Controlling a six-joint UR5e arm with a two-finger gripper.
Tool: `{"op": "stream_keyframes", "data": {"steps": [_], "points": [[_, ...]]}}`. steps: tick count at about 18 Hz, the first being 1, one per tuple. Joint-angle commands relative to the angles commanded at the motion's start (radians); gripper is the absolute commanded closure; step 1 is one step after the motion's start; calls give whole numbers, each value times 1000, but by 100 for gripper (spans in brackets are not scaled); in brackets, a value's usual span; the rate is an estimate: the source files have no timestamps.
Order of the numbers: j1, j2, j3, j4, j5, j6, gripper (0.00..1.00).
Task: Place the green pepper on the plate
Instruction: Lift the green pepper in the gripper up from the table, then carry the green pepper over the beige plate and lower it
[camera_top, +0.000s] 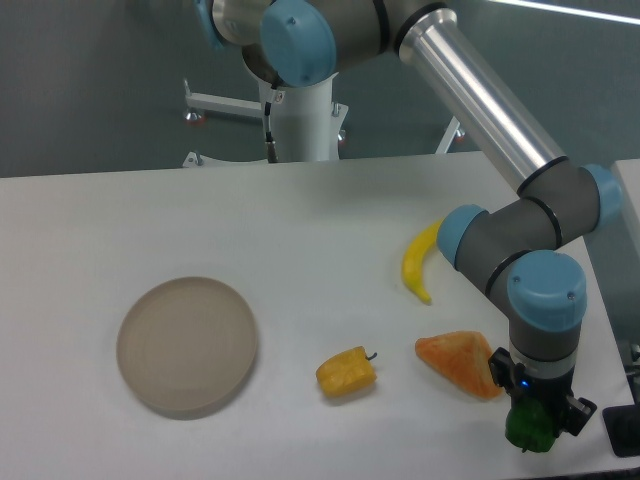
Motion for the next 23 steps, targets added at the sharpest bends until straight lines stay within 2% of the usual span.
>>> {"op": "stream_keyframes", "data": {"steps": [7,9,13,16,20,23], "points": [[-20,15,-12,-6,2,-35,67],[-34,35,-38,-8,0,-47,67],[-37,127,-171,-8,-8,-61,67],[-63,210,-274,-11,-11,-165,67],[-127,317,-411,-112,-8,-311,67],[-190,388,-498,-135,-34,-472,67]]}}
